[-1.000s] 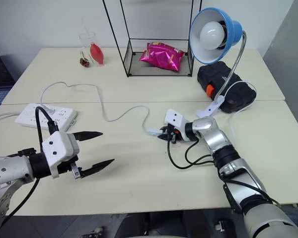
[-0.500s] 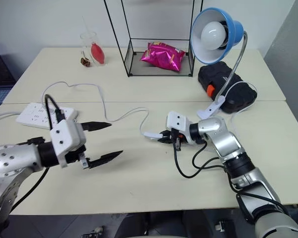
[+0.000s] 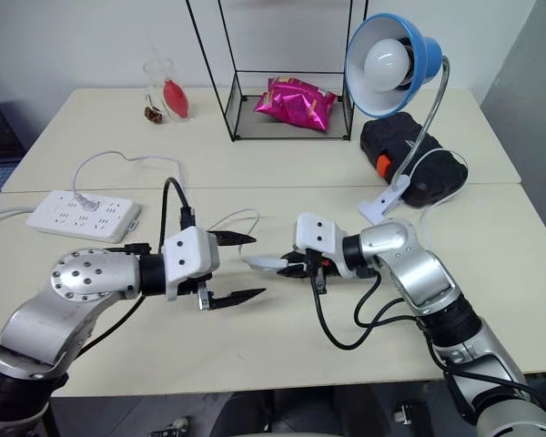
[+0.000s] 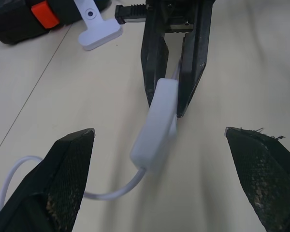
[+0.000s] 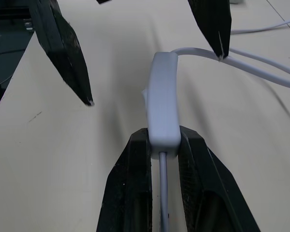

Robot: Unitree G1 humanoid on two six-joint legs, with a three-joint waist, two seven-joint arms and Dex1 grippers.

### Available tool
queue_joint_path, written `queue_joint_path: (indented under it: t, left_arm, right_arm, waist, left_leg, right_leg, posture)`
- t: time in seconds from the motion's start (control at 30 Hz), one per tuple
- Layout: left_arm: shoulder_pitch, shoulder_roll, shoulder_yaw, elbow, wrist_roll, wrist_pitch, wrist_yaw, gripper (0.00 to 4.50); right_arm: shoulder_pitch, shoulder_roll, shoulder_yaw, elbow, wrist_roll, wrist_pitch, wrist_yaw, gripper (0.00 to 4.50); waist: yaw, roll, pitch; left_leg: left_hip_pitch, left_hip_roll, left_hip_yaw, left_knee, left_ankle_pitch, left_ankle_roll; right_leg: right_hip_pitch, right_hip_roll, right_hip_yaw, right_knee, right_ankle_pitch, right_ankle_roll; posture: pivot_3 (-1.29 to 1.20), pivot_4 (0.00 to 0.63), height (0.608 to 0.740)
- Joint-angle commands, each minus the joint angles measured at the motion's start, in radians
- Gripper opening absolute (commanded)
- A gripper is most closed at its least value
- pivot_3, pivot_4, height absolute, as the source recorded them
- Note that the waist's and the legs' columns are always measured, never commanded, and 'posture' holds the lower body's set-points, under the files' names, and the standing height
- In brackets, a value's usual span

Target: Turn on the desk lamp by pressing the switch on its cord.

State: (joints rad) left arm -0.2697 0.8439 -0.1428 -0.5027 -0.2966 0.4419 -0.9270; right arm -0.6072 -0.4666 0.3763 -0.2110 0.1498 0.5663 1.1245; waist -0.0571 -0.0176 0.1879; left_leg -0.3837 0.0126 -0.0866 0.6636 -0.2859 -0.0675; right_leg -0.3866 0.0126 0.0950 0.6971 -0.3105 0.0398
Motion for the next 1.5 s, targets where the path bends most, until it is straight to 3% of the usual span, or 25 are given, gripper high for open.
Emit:
queue_joint_path:
  t: [0.03, 0.3, 0.63, 0.67, 0.97, 1.37, 1.43, 1.5]
  left_arm:
    - [-0.011, -0.004, -0.009, 0.011, 0.037, -0.041, -0.004, 4.5]
    - [-0.013, -0.029, 0.008, 0.024, 0.025, -0.033, -0.001, 4.5]
    - [-0.011, -0.041, 0.012, 0.03, 0.022, -0.027, -0.007, 2.69]
    - [-0.012, -0.043, 0.011, 0.035, 0.025, -0.028, -0.005, 2.28]
    - [-0.01, -0.052, 0.001, 0.057, 0.057, -0.057, -0.004, 0.93]
    - [-0.008, -0.07, 0.009, 0.069, 0.059, -0.084, -0.005, 0.82]
    - [-0.006, -0.067, 0.008, 0.068, 0.061, -0.098, -0.016, 1.53]
    - [-0.007, -0.06, 0.007, 0.068, 0.061, -0.112, -0.03, 1.92]
  right_arm:
    - [0.003, -0.014, -0.007, -0.054, 0.029, 0.005, -0.001, 0.37]
    - [0.003, -0.034, 0.001, -0.06, 0.042, -0.001, 0.006, 0.37]
    - [-0.009, -0.035, 0.007, -0.057, 0.048, 0.0, 0.002, 0.37]
    - [-0.009, -0.035, 0.006, -0.059, 0.049, 0.001, 0.002, 0.37]
    - [-0.015, -0.034, 0.005, -0.072, 0.064, 0.011, 0.0, 0.37]
    - [-0.021, -0.031, 0.005, -0.071, 0.071, 0.011, 0.008, 0.37]
    - [-0.021, -0.03, 0.005, -0.07, 0.071, 0.011, 0.009, 0.37]
    - [-0.022, -0.028, 0.005, -0.068, 0.071, 0.01, 0.009, 0.37]
  waist:
    - [-0.001, 0.0, 0.0]
    - [0.0, 0.0, 0.0]
    - [0.0, 0.0, 0.0]
    - [0.0, 0.0, 0.0]
    - [0.0, 0.0, 0.0]
    - [0.0, 0.0, 0.0]
    - [0.0, 0.0, 0.0]
    - [-0.001, 0.0, 0.0]
  left_leg:
    - [0.0, 0.0, 0.0, 0.0, 0.0, 0.0]
    - [0.0, 0.001, 0.0, 0.0, 0.0, 0.0]
    - [0.0, 0.001, 0.0, 0.0, 0.0, 0.0]
    - [0.0, 0.001, 0.0, 0.0, 0.0, 0.0]
    - [0.0, 0.0, 0.0, 0.0, 0.0, 0.0]
    - [0.0, 0.001, 0.0, 0.0, 0.0, 0.0]
    - [0.0, 0.001, 0.0, 0.0, 0.0, 0.0]
    - [0.0, 0.001, 0.0, 0.0, 0.0, 0.0]
  right_leg:
    - [0.0, 0.0, 0.0, 0.0, 0.0, 0.0]
    - [0.0, 0.0, 0.0, 0.0, 0.0, 0.0]
    - [0.0, 0.0, 0.0, 0.0, 0.0, 0.0]
    - [0.0, 0.0, 0.0, 0.0, 0.0, 0.0]
    - [0.0, 0.0, 0.0, 0.0, 0.0, 0.0]
    - [0.0, 0.0, 0.0, 0.0, 0.0, 0.0]
    - [0.0, 0.0, 0.0, 0.0, 0.0, 0.0]
    - [0.0, 0.0, 0.0, 0.0, 0.0, 0.0]
  posture:
    - [0.0, 0.15, 0.74]
    - [0.0, 0.15, 0.74]
    - [0.0, 0.15, 0.74]
    - [0.0, 0.15, 0.74]
    - [0.0, 0.15, 0.74]
    - [0.0, 0.15, 0.74]
    - [0.0, 0.15, 0.74]
    - [0.0, 0.15, 0.74]
